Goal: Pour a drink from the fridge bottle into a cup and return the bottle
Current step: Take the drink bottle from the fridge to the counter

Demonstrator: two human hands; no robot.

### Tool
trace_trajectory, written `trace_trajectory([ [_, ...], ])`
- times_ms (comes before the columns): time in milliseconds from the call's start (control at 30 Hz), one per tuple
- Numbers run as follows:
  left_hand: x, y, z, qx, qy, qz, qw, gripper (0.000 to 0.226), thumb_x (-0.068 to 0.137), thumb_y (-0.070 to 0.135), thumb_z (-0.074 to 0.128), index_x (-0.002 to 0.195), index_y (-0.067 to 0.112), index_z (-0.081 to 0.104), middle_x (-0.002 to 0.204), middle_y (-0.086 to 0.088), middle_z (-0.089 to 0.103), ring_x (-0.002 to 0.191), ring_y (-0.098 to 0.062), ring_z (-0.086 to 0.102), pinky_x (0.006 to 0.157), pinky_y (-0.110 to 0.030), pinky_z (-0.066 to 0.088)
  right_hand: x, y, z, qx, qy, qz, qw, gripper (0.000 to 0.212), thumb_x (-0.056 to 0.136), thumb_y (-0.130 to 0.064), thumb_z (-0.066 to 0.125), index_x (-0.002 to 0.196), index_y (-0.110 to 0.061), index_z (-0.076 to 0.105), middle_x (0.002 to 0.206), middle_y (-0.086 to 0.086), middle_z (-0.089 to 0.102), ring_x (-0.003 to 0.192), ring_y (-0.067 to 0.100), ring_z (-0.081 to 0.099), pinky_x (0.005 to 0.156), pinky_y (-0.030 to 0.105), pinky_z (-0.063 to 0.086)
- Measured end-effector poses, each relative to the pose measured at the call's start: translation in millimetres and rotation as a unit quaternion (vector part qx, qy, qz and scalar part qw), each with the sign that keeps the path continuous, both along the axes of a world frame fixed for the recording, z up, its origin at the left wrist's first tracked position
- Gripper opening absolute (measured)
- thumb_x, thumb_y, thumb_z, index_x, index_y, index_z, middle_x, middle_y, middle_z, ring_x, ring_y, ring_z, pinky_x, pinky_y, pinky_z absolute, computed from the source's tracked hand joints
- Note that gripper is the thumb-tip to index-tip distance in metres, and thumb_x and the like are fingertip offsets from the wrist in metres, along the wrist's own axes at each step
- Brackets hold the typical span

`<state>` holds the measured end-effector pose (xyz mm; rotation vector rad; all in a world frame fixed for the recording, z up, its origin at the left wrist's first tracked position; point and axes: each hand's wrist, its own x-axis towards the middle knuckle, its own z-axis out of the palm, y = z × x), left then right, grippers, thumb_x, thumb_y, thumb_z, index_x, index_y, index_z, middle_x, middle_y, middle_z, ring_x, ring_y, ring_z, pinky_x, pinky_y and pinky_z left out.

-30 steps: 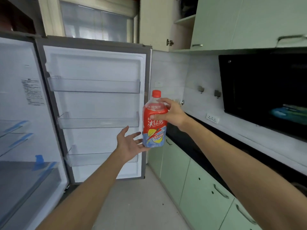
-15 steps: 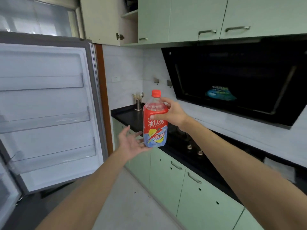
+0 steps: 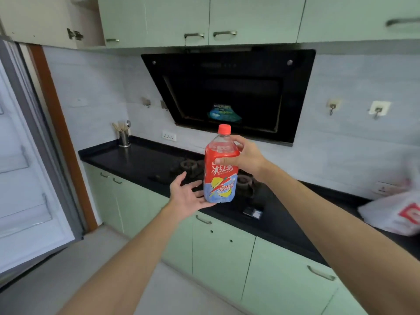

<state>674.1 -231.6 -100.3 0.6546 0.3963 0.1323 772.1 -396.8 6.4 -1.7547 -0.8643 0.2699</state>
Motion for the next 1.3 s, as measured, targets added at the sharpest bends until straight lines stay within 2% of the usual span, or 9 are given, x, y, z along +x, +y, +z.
trace_trajectory([
  [100,26.0,-38.4,0.8,-0.002,0.0,-0.04,0.999,0.077,0.09,0.054,0.05,0.144,0.0,0.04,0.135,-0.034,0.051,0.118,-0.055,0.054,0.094,-0.069,0.041,12.9,-44.4,1.1,-0.004,-0.003,-0.043,0.999,0.073,0.069,-0.021,0.089,0.132,-0.022,0.052,0.111,-0.001,0.067,0.093,0.014,0.07,0.071,0.027,0.06],
  [233,60.7,-87.4,2.3,-0.005,0.0,-0.097,0.995,0.075,0.092,0.055,0.049,0.144,0.001,0.04,0.131,-0.033,0.054,0.115,-0.054,0.056,0.098,-0.069,0.04,32.5,-99.7,0.8,-0.01,-0.01,-0.108,0.994,0.07,0.069,-0.025,0.089,0.129,-0.024,0.053,0.114,0.001,0.068,0.096,0.016,0.07,0.081,0.037,0.061],
  [467,128.2,-161.3,-1.7,-0.006,0.001,-0.189,0.982,0.074,0.09,0.057,0.05,0.137,0.001,0.046,0.132,-0.035,0.054,0.114,-0.054,0.057,0.1,-0.07,0.04,61.8,-185.3,-0.4,-0.018,-0.007,-0.209,0.978,0.07,0.071,-0.024,0.088,0.13,-0.025,0.051,0.106,-0.005,0.066,0.092,0.013,0.069,0.079,0.034,0.061],
  [567,154.7,-190.5,-2.4,-0.008,0.001,-0.231,0.973,0.07,0.09,0.056,0.05,0.132,0.001,0.049,0.128,-0.034,0.057,0.113,-0.053,0.059,0.1,-0.07,0.04,77.3,-215.1,-1.5,-0.027,-0.002,-0.245,0.969,0.07,0.072,-0.023,0.087,0.132,-0.023,0.05,0.114,0.002,0.065,0.095,0.014,0.068,0.083,0.038,0.06],
  [733,195.3,-227.7,-3.4,0.007,0.004,-0.28,0.96,0.071,0.094,0.057,0.044,0.137,0.001,0.046,0.131,-0.033,0.054,0.114,-0.052,0.058,0.087,-0.064,0.048,104.1,-256.0,-6.5,-0.031,0.005,-0.293,0.955,0.073,0.072,-0.021,0.087,0.134,-0.018,0.049,0.117,0.007,0.066,0.098,0.017,0.069,0.081,0.033,0.06],
  [833,221.6,-241.3,-6.8,0.007,0.01,-0.306,0.952,0.072,0.094,0.057,0.043,0.141,0.002,0.042,0.137,-0.031,0.05,0.118,-0.052,0.054,0.091,-0.065,0.045,119.9,-272.1,-10.3,-0.032,0.003,-0.32,0.947,0.07,0.072,-0.022,0.087,0.132,-0.02,0.05,0.114,0.003,0.067,0.094,0.012,0.069,0.075,0.027,0.06],
  [1000,262.6,-253.8,-18.4,-0.011,0.025,-0.34,0.94,0.073,0.093,0.058,0.046,0.142,0.004,0.041,0.143,-0.032,0.044,0.121,-0.053,0.052,0.099,-0.067,0.041,146.6,-293.9,-27.2,-0.02,0.009,-0.364,0.931,0.073,0.068,-0.026,0.09,0.131,-0.02,0.053,0.114,0.002,0.069,0.1,0.018,0.07,0.088,0.047,0.059],
  [1133,283.9,-261.9,-31.2,-0.014,0.03,-0.367,0.93,0.073,0.092,0.058,0.047,0.142,0.004,0.042,0.143,-0.031,0.045,0.12,-0.053,0.053,0.09,-0.065,0.046,158.1,-304.6,-42.1,-0.016,0.017,-0.382,0.924,0.075,0.069,-0.028,0.089,0.134,-0.023,0.052,0.117,0.002,0.069,0.103,0.02,0.07,0.09,0.049,0.058],
  [1300,301.8,-268.0,-49.0,-0.025,0.04,-0.397,0.917,0.074,0.092,0.059,0.044,0.143,0.006,0.039,0.129,-0.032,0.053,0.12,-0.054,0.053,0.103,-0.066,0.039,171.4,-311.7,-56.7,-0.031,0.03,-0.395,0.918,0.084,0.062,-0.039,0.092,0.134,-0.023,0.052,0.119,0.002,0.068,0.105,0.021,0.069,0.091,0.05,0.057],
])
